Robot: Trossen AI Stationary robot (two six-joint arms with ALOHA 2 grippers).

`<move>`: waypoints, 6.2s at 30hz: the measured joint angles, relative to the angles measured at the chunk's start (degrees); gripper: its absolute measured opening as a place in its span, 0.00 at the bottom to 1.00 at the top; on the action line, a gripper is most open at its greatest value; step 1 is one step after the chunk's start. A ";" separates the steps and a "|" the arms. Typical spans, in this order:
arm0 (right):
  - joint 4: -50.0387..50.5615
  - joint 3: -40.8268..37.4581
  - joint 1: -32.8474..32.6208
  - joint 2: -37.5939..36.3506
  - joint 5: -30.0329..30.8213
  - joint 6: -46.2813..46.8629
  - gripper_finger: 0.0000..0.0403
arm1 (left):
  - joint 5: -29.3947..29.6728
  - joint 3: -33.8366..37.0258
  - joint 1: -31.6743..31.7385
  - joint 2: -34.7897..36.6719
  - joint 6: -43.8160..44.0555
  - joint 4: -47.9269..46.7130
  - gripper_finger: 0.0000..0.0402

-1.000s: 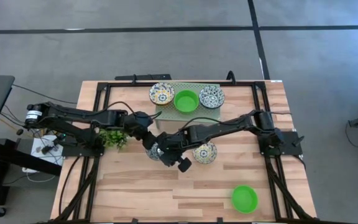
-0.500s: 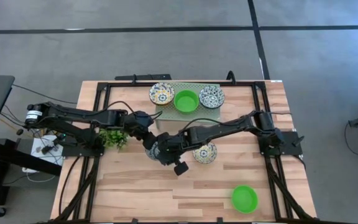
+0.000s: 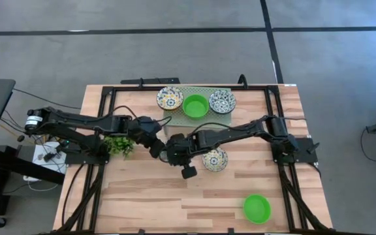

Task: Pick & Place Mini bowls
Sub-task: Stack the blue bowl on the blue bowl on the shelf, then stack the green bowl on the green bowl on the shelf

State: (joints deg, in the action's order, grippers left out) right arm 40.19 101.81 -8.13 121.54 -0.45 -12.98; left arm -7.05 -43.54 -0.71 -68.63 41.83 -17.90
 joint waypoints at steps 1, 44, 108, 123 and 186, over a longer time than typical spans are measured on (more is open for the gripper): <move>-0.39 0.13 0.06 -0.20 0.56 1.74 0.04 | 0.56 0.03 -0.18 0.40 0.02 -0.03 0.37; 37.05 -0.37 14.49 -26.46 28.28 22.02 0.02 | 6.84 0.16 -6.08 6.53 0.01 1.47 0.37; 33.63 -9.23 18.70 -26.65 21.53 16.90 0.27 | 6.84 0.19 -6.06 6.48 0.01 2.69 0.37; 34.21 -8.75 18.65 -26.78 22.97 14.45 0.39 | 6.84 0.19 -6.06 6.48 0.01 2.94 0.37; 7.54 -44.01 -23.67 -52.42 3.29 53.37 0.34 | 17.86 0.19 -17.36 6.50 -16.90 6.46 0.37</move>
State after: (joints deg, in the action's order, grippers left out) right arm 47.72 57.80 -31.80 69.12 2.84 40.39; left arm 10.81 -43.35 -18.06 -62.13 24.93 -11.44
